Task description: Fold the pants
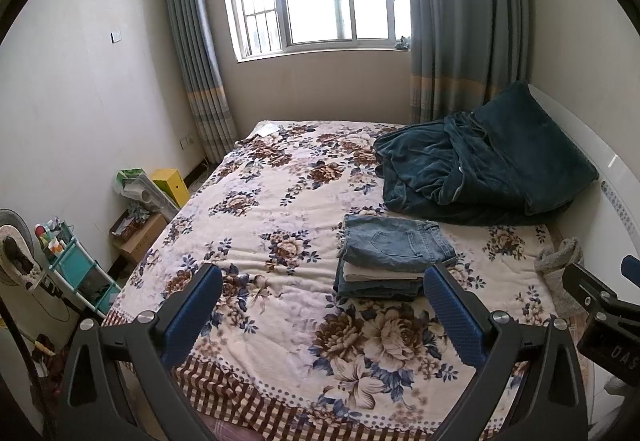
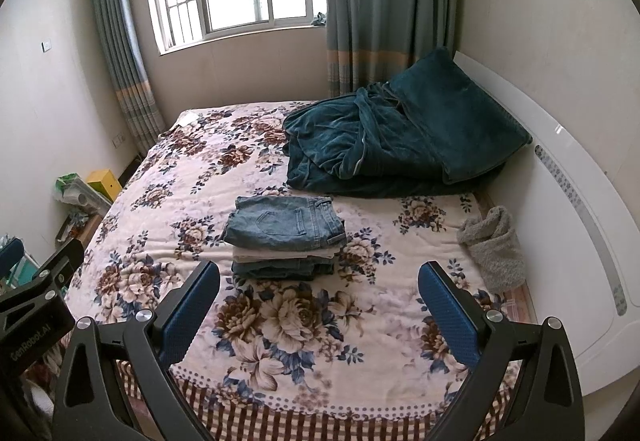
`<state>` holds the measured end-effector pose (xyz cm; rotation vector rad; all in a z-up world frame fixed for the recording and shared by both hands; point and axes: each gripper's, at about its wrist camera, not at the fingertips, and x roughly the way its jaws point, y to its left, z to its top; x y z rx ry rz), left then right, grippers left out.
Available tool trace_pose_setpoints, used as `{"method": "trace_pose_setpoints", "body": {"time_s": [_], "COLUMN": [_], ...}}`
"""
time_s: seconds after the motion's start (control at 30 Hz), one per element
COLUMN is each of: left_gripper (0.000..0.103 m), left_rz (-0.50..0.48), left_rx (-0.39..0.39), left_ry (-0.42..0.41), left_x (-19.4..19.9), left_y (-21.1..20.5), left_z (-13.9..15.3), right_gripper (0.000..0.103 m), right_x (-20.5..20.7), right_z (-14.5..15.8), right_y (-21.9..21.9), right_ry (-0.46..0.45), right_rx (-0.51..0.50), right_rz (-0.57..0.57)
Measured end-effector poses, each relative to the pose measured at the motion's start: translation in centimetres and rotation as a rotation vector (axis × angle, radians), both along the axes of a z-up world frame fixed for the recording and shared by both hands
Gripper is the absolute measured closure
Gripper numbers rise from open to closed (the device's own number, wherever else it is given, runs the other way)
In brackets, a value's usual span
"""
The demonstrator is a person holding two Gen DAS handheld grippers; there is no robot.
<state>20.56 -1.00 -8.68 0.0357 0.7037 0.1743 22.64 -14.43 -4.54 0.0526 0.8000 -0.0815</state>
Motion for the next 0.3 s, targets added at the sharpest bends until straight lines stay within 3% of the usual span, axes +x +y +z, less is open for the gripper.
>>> {"method": "trace_pose_setpoints", "body": {"time_s": [0.3], "left_gripper": [0.0], "left_rz": [-0.001], "left_rx": [-0.002], "left_ry": [-0.02], "left_x": [-0.4], "left_y": [-0.5], "left_z": [1.1], "right_gripper": [0.002], "right_x": [-0.2], "right_z": [0.1], "right_y": [0.1], "right_ry": [-0.01], "right_rx": [-0.001], "right_rz": [0.0]}}
